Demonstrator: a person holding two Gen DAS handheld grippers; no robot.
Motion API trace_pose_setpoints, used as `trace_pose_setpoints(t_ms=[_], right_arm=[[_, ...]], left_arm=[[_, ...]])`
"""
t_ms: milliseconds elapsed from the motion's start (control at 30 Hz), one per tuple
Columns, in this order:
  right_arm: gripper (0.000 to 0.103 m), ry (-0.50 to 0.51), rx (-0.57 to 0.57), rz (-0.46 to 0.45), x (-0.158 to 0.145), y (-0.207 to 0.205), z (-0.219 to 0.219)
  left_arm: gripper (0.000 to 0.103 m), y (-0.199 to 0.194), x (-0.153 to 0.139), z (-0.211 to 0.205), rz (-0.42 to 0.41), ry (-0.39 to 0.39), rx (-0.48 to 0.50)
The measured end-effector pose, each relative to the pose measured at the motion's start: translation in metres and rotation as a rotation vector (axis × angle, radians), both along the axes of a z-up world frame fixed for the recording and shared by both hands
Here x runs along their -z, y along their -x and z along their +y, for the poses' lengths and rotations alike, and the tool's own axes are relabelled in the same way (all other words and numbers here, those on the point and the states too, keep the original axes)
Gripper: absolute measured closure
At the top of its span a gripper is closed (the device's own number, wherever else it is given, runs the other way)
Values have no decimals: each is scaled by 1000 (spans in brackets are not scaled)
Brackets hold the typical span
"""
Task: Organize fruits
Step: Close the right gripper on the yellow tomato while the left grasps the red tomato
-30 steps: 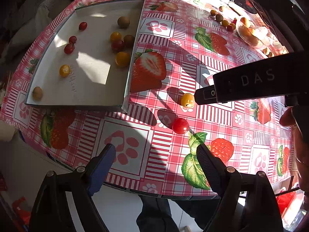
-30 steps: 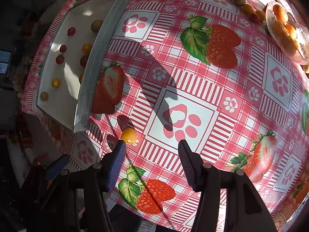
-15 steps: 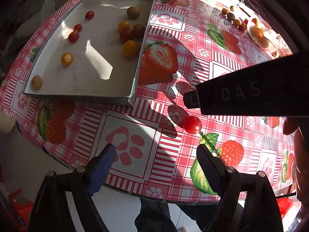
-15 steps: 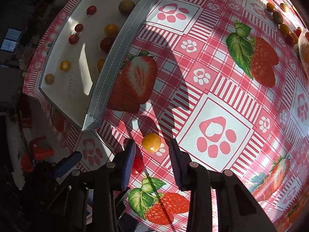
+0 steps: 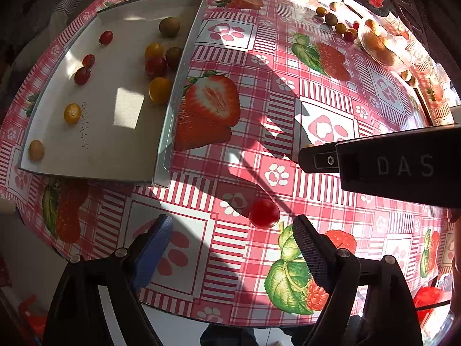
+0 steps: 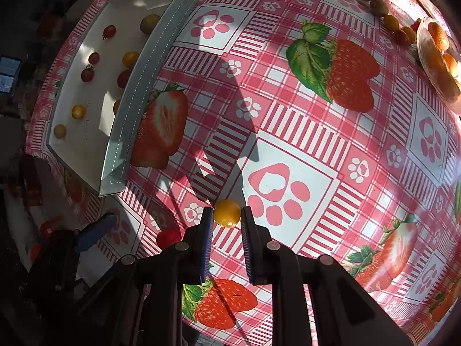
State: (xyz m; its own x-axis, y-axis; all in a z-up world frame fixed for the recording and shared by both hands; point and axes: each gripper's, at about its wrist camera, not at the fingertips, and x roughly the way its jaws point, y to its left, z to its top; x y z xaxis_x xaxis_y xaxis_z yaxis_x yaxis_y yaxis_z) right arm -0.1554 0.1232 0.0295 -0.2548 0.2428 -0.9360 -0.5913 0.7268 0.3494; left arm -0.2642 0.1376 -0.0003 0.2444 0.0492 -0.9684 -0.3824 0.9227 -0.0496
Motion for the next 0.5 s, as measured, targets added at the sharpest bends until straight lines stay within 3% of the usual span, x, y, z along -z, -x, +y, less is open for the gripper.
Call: trace_pose_setpoints(t_ms=[67, 200, 333, 367, 467, 500], right_arm=[[82, -7, 9, 3, -1, -2, -10], [82, -23, 21, 38, -2, -21, -27], [82, -46, 20, 77, 6, -30, -32], [82, -49, 16, 78, 6, -32, -32], [83, -46, 11, 64, 6, -37, -32], [84, -45, 15, 50, 6, -36, -22]], left_arm=[[33, -6, 3, -3, 11, 8, 15], [34, -13, 3, -7, 5, -7, 21], [42, -16, 4, -6, 5, -23, 12], [48, -16, 3, -5, 5, -31, 11], [82, -18, 0, -3, 3, -30, 15], [82, -19, -1, 0, 2, -14, 11]])
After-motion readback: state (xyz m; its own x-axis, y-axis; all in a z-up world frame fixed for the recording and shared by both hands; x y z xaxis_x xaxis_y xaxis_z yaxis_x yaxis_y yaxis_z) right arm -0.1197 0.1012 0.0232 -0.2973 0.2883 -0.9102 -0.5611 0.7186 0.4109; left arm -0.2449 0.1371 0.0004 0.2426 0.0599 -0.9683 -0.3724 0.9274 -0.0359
